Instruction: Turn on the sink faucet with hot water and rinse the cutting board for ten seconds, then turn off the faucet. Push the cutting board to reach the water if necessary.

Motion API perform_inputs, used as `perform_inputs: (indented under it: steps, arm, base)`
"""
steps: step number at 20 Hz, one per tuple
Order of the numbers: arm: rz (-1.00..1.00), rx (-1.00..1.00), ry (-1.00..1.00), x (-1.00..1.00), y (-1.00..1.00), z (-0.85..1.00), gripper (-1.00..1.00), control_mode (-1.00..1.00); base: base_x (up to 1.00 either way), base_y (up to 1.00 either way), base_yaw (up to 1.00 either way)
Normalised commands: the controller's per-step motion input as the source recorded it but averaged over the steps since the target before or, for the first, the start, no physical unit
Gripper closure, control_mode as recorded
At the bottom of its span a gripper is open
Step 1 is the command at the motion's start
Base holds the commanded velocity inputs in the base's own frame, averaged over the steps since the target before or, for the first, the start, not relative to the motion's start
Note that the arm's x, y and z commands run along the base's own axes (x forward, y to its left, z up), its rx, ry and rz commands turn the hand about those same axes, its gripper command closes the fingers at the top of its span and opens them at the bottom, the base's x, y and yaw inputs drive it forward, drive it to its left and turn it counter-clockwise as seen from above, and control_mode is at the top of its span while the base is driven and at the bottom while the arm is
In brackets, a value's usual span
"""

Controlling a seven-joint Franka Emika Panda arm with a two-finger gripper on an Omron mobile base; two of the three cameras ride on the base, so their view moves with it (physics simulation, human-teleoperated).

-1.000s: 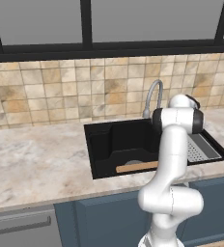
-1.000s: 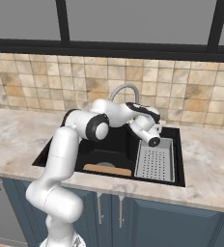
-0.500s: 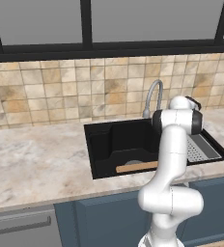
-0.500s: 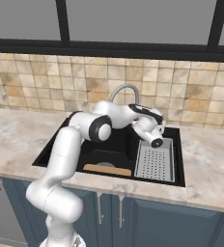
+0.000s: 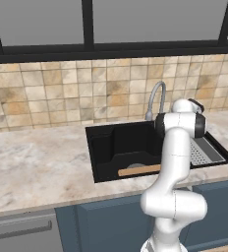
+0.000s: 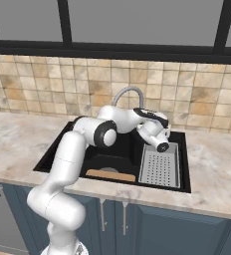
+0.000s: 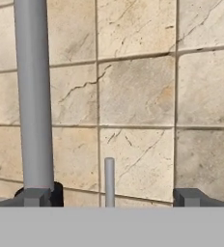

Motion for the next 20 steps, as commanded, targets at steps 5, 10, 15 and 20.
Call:
perform_inputs:
  steps: [5, 10, 15, 20]
  arm:
    - [-0.02, 0.0, 0.0, 0.1, 0.0, 0.0, -1.0, -1.0]
    - [-0.01, 0.0, 0.0, 0.04, 0.0, 0.0, -1.0, -1.0]
    - [-0.01, 0.0, 0.0, 0.04, 0.0, -0.01, -1.0, -1.0]
    - [-0.01, 0.0, 0.0, 0.05, 0.0, -0.02, -1.0, -1.0]
  base:
    - [0.0, 0.0, 0.0]
    - [0.0, 0.0, 0.0]
    - [0.0, 0.0, 0.0]
    - [0.0, 0.0, 0.0]
